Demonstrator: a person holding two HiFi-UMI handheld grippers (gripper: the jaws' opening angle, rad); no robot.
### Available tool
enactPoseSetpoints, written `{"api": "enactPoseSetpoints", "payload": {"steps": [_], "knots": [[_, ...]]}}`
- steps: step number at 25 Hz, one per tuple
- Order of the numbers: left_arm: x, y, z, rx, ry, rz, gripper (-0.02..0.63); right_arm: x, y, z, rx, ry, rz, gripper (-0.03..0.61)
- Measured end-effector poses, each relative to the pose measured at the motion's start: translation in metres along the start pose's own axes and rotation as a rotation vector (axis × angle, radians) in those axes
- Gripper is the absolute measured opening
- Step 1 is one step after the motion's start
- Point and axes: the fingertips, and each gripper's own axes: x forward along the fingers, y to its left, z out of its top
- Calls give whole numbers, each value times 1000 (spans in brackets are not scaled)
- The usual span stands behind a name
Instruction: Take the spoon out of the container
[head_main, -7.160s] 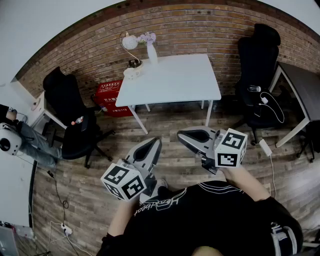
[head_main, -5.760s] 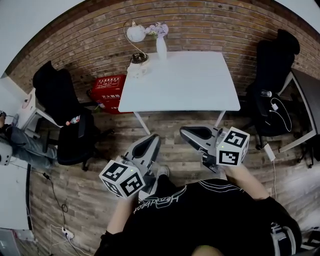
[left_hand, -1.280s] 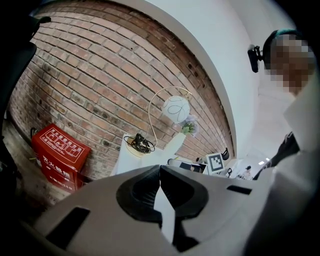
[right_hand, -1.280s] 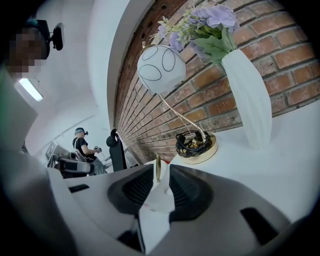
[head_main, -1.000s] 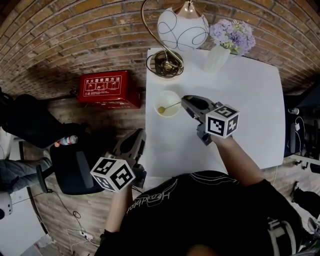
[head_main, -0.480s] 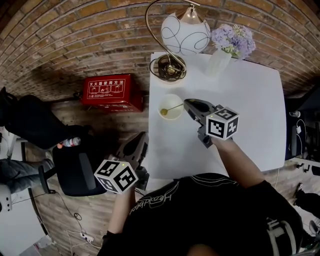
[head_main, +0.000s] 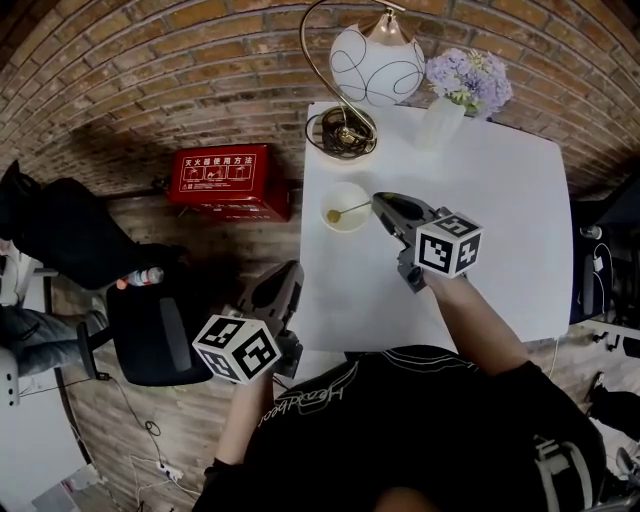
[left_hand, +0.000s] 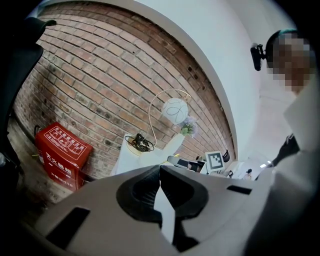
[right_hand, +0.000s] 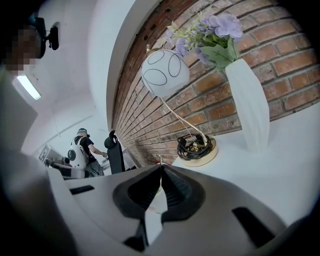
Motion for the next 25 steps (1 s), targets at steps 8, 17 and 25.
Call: {"api": "enactPoseSetpoints", "payload": {"steps": [8,17,25], "knots": [[-18,-25,-3,37,-6,-12,5,-25,20,23,-32,-63,-11,0],[-51,-63,-4,89,-54,-37,5,-77,52,49,-63,-177,-25,0],[-91,-105,-12,132,-107,-65,5,-133,103,46,-103,-231,24,0]]}}
